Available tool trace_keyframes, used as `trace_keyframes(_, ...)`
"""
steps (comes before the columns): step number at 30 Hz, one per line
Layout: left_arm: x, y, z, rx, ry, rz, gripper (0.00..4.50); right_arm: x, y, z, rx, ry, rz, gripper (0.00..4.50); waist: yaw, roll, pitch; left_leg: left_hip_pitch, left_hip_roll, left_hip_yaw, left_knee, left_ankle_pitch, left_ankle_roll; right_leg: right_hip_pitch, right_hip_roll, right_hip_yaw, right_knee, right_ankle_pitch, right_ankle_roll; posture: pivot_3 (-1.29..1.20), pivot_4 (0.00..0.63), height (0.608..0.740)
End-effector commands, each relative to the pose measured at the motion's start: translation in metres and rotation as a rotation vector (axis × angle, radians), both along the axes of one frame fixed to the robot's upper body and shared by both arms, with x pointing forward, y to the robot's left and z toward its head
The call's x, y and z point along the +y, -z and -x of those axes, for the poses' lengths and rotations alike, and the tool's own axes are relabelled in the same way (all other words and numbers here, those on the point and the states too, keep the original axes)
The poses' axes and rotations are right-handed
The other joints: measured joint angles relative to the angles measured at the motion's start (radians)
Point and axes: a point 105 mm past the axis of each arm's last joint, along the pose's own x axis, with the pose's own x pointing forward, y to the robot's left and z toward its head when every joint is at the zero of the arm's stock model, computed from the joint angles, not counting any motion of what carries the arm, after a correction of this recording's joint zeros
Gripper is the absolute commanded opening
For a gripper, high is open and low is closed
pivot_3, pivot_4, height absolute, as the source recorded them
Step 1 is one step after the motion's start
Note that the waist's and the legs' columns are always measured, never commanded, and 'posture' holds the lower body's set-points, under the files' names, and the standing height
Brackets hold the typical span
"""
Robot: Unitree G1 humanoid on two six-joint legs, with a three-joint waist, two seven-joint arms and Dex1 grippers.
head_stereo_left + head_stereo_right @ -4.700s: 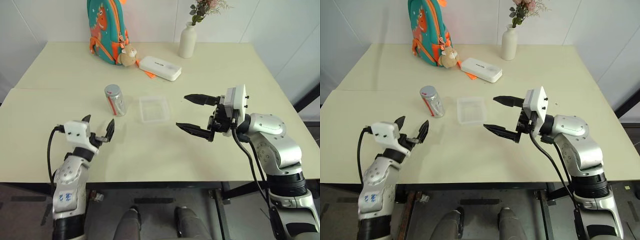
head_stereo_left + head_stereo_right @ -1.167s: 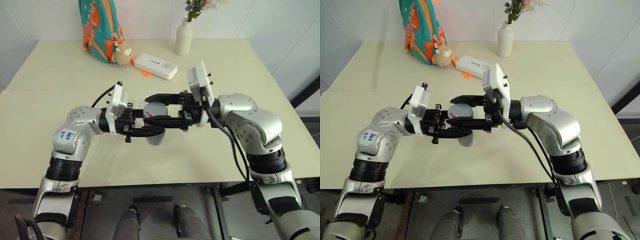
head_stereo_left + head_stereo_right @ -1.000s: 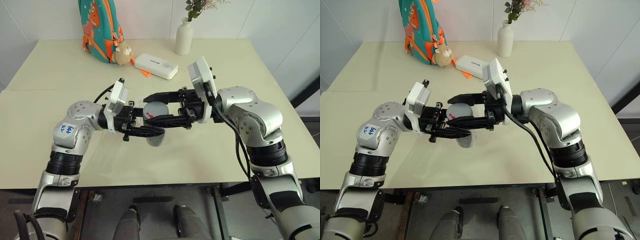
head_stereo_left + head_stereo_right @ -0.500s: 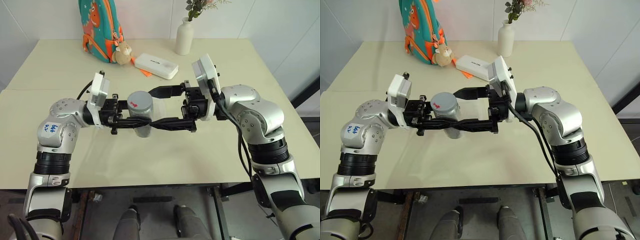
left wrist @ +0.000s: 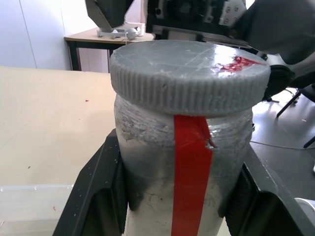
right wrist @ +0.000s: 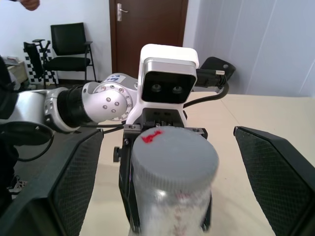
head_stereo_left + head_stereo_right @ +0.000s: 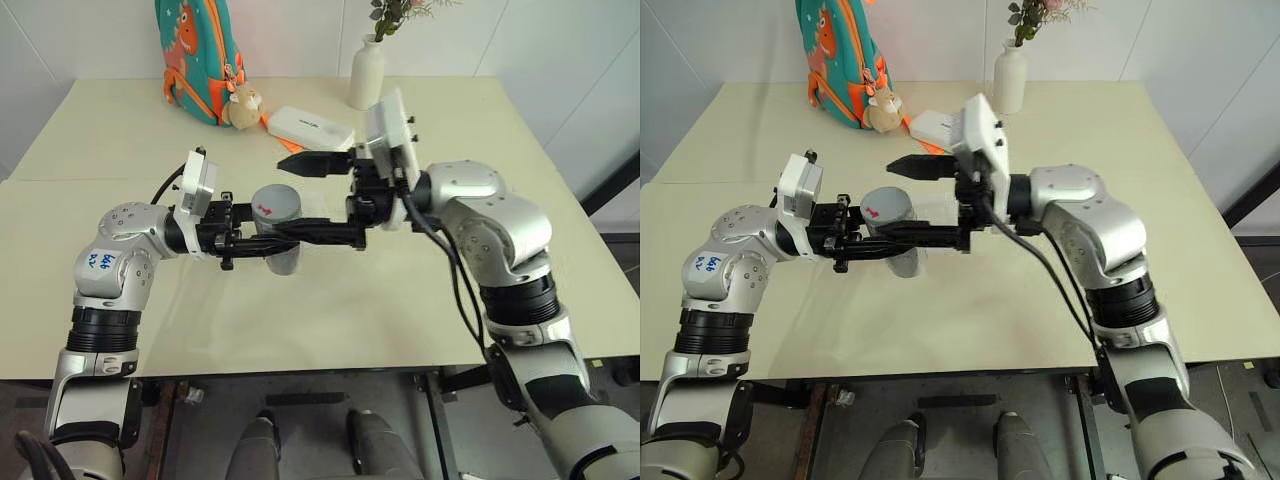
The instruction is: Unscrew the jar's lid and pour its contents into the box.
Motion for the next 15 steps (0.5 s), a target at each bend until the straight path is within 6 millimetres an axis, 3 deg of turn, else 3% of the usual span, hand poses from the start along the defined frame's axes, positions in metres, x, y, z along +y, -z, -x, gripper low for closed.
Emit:
trace_keyframes(1,-0.002,-0.007,0.002,-0.047,0.007,-0.001,1.99,0.008,-0.01,0.001,-0.051,0.037,-0.018,4.46,0.001,0.0,0.0,0.0,0.0,0.0,0.0,0.0,0.0,0.0,0.0,0.0,0.0,0.0,0.0,0.0,0.15,0.74)
trace_keyframes(7,-0.004,-0.008,0.002,-0.05,0.016,-0.002,1.99,0.01,-0.011,-0.016,-0.064,0.123,-0.021,4.46,0.001,0.0,0.0,0.0,0.0,0.0,0.001,0.0,0.0,0.0,0.0,0.0,0.001,0.0,0.0,0.0,0.15,0.74)
trace_keyframes(15,-0.006,-0.009,0.003,-0.06,0.018,0.005,1.99,-0.001,-0.01,-0.029,-0.072,0.165,-0.004,4.46,0.001,0.0,0.0,0.0,0.0,0.0,0.0,0.0,0.0,-0.001,0.0,0.0,0.001,-0.001,-0.001,0.0,0.15,0.74)
